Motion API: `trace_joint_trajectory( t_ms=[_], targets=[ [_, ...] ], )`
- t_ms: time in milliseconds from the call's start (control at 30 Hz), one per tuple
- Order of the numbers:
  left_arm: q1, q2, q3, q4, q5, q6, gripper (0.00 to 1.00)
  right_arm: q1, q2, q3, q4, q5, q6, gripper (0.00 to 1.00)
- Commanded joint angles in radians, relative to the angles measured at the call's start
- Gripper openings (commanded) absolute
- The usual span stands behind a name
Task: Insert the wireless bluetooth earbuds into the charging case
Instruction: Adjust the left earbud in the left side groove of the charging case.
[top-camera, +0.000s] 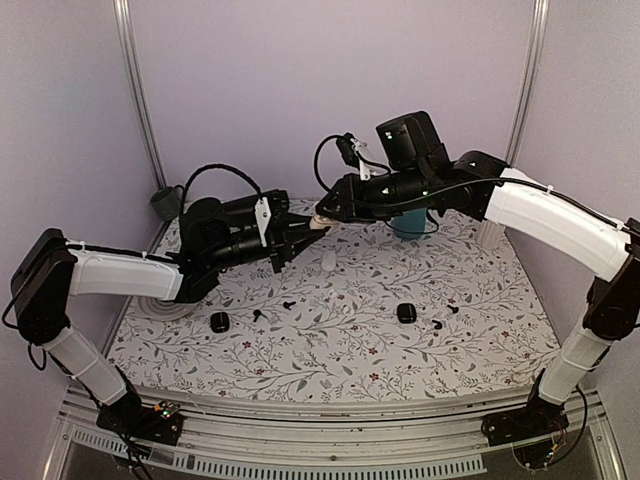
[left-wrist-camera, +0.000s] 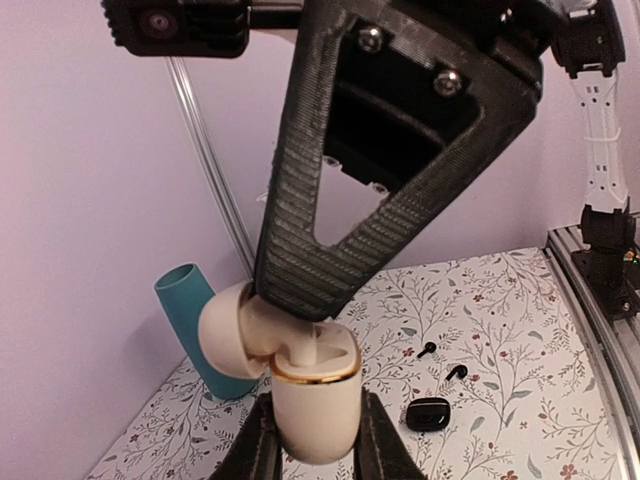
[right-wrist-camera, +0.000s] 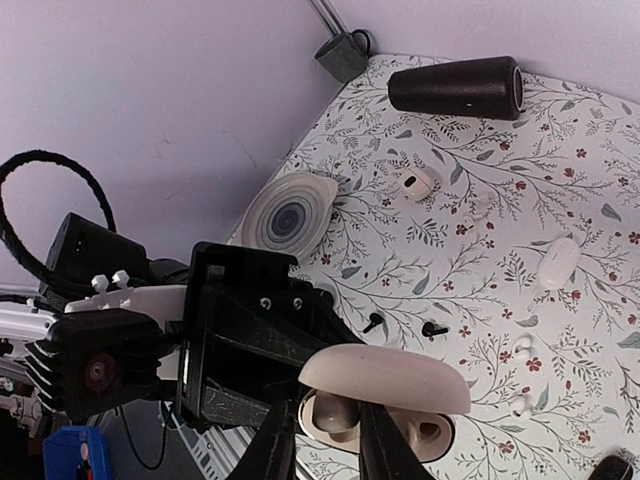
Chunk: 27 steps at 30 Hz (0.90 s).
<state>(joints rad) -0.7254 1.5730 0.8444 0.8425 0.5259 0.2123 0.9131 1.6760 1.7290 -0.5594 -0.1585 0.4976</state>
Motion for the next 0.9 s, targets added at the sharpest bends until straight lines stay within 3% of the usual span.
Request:
trace_joint_trajectory(
  t_ms=[0, 367, 600, 867],
  targets=[
    [-0.015, 0.004, 0.024, -0.011, -0.023, 0.023, 0.0, -0.003, 0.019, 0.022, 0.026, 0.013, 0.008, 0.22],
    [-0.028, 0.008, 0.025, -0.024, -0.112, 0.061, 0.0, -0.003, 0.03, -0.008, 0.043, 0.025, 0.031, 0.12],
    [-0.033, 0.01, 0.024, -0.029, -0.117, 0.078, 0.0, -0.003, 0.041, -0.005, 0.044, 0.044, 0.029, 0.18],
    [-0.049, 0.008, 0.021, -0.031, -0.153, 0.114, 0.0, -0.003, 0.061, 0.01, 0.027, 0.068, 0.035, 0.18]
  ],
)
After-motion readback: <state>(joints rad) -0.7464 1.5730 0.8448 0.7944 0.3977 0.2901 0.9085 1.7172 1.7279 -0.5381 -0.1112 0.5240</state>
